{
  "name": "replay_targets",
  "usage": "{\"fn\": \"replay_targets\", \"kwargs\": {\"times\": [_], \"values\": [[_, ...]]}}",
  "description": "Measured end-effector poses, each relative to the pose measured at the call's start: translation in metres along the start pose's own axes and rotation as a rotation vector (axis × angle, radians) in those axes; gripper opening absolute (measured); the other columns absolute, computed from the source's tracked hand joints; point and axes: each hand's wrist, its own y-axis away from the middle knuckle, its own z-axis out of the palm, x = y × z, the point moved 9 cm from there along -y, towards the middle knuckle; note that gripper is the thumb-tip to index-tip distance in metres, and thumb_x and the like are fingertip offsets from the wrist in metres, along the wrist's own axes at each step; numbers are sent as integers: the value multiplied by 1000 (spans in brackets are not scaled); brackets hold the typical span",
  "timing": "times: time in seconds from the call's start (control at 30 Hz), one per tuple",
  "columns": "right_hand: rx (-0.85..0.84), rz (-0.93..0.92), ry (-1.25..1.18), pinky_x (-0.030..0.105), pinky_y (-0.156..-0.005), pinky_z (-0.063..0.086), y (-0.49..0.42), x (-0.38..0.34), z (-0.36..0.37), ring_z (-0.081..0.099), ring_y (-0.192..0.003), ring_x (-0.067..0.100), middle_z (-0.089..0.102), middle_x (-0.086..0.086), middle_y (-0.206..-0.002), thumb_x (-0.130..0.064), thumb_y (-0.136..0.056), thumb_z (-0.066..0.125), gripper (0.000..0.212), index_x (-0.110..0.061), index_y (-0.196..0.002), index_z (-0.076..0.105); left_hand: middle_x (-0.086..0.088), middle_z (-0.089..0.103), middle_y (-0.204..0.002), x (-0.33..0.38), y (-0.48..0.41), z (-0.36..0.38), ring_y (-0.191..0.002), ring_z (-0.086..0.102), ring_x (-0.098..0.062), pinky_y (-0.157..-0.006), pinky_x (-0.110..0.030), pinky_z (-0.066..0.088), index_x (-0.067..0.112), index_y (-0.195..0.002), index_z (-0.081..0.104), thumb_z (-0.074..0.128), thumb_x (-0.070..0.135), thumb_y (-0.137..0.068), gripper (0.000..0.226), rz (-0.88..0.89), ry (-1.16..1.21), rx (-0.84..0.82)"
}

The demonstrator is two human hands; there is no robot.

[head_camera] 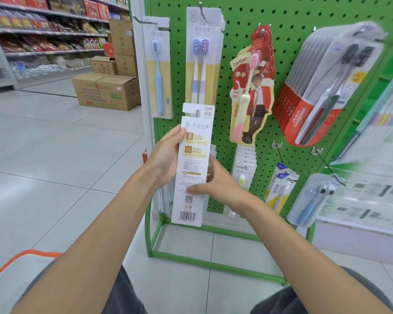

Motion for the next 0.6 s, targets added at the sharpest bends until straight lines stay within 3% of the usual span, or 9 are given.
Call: {"fn": "replay_targets", "kwargs": {"times": [0.1, 0.3, 0.43, 0.53, 0.6], "values": [[110, -22, -113, 39, -94, 54, -5, -10, -23, 67, -103, 13, 66, 3, -119, -6, -77, 78, 84, -31, -144, 35, -7, 71, -116, -9, 2, 4, -108, 68, -27, -83, -40, 57, 16, -125, 59, 36, 18, -106, 30, -60, -22, -37], [175, -104, -180, 33, -87, 56, 0, -30, -42, 69, -100, 15, 70, 1, -112, -6, -87, 69, 48, -21, -130, 55, -10, 69, -121, -14, 5, 12, -106, 67, -26, -86, -43, 56, 17, -125, 59, 36, 19, -105, 30, -109, -11, -107], [326, -132, -332, 34, -84, 57, 3, -37, -60, 70, -99, 17, 73, 5, -108, -14, -95, 60, 27, -12, -122, 63, -12, 68, -123, -22, 7, 15, -110, 65, -28, -92, -44, 52, 18, -127, 60, 38, 23, -104, 33, -160, -84, -155], [399, -148, -271, 40, -90, 56, 6, -38, -68, 70, -98, 18, 74, 1, -103, -16, -95, 62, 18, -13, -111, 68, -12, 68, -123, -26, 8, 17, -110, 65, -27, -89, -42, 53, 17, -129, 59, 38, 25, -104, 34, -175, -78, -154], [436, -156, -241, 35, -83, 58, 6, -37, -68, 69, -95, 16, 73, 2, -103, -15, -94, 63, 22, -14, -116, 64, -14, 67, -124, -24, 4, 14, -111, 65, -28, -90, -43, 53, 14, -131, 57, 37, 23, -105, 34, -148, -24, -110]]}}
